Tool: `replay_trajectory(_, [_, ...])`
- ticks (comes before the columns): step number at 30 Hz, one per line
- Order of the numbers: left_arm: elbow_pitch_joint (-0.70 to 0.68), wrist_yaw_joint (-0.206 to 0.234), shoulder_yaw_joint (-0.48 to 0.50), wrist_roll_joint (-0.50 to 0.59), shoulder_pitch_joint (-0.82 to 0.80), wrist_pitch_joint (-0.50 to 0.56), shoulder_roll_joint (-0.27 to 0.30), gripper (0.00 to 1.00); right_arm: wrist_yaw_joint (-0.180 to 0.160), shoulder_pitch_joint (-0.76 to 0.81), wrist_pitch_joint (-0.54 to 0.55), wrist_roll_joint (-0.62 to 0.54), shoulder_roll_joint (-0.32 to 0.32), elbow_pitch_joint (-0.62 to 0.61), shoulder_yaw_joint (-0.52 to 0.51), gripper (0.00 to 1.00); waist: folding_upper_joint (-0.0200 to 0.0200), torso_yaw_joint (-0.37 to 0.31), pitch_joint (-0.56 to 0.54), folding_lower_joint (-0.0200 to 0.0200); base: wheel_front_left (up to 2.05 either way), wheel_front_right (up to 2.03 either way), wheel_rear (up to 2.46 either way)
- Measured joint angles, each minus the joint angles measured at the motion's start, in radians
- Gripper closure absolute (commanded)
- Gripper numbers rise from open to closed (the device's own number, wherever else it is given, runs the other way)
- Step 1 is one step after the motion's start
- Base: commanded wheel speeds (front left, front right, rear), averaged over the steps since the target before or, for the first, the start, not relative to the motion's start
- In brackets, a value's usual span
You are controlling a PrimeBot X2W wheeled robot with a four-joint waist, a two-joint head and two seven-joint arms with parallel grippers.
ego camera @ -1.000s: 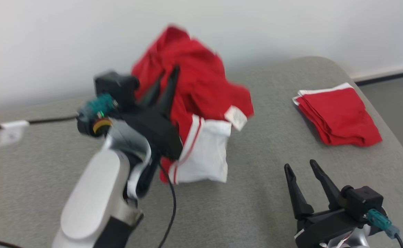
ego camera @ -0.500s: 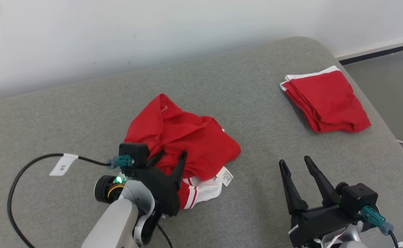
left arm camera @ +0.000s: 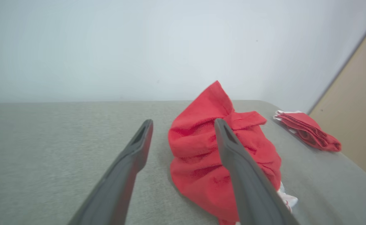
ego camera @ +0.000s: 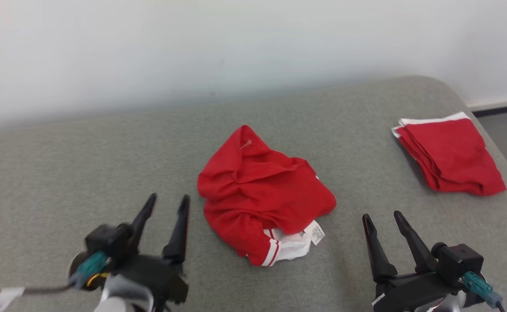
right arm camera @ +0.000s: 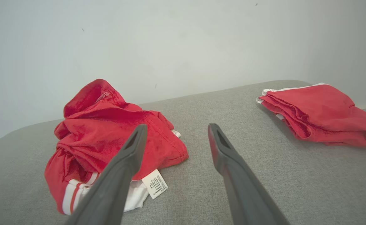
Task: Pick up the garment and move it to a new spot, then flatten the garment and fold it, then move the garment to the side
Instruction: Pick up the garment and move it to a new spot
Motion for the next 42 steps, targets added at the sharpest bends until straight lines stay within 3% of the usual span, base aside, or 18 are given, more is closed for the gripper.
replay_trajectory(4, [-0.105, 0.046, 0.043, 0.015, 0.11, -0.084, 0.027, 0.0, 0.0, 0.012, -0.007, 0.001, 0.001, 0.002, -0.031, 0.0, 0.0, 0.039, -0.026, -0.0001, 0.0, 0.0, 0.0])
replay_trajectory(8, [-0.159, 0.059, 0.077, 0.032, 0.212, -0.132, 0.051, 0.0, 0.0, 0.013, -0.029, 0.0, -0.003, 0.025, -0.072, 0.0, 0.0, 0.075, -0.048, -0.0001, 0.0, 0.0, 0.0])
replay_trajectory(14, [-0.194, 0.059, 0.169, 0.045, 0.34, -0.151, 0.062, 0.0, 0.0, 0.017, -0.067, -0.013, -0.002, 0.076, -0.127, 0.0, -0.0001, 0.112, -0.078, -0.0001, 0.0, 0.0, 0.0])
replay_trajectory(20, [-0.208, 0.041, 0.227, 0.081, 0.427, -0.154, 0.048, 0.0, 0.0, 0.022, -0.069, -0.022, -0.01, 0.135, -0.09, 0.0, -0.0001, 0.144, -0.091, -0.0001, 0.0, 0.0, 0.0])
replay_trajectory(29, [-0.134, 0.036, 0.256, 0.088, 0.463, -0.154, 0.04, 0.0, 0.0, 0.034, -0.025, -0.027, -0.014, 0.188, -0.063, 0.0, 0.0, 0.186, -0.097, -0.0001, 0.0, 0.0, 0.0])
replay_trajectory(42, [-0.126, 0.048, 0.23, 0.086, 0.437, -0.08, 0.056, 0.0, 0.0, 0.057, 0.053, -0.051, -0.023, 0.139, -0.08, 0.0, -0.0001, 0.204, -0.093, 0.0, 0.0, 0.0, 0.0])
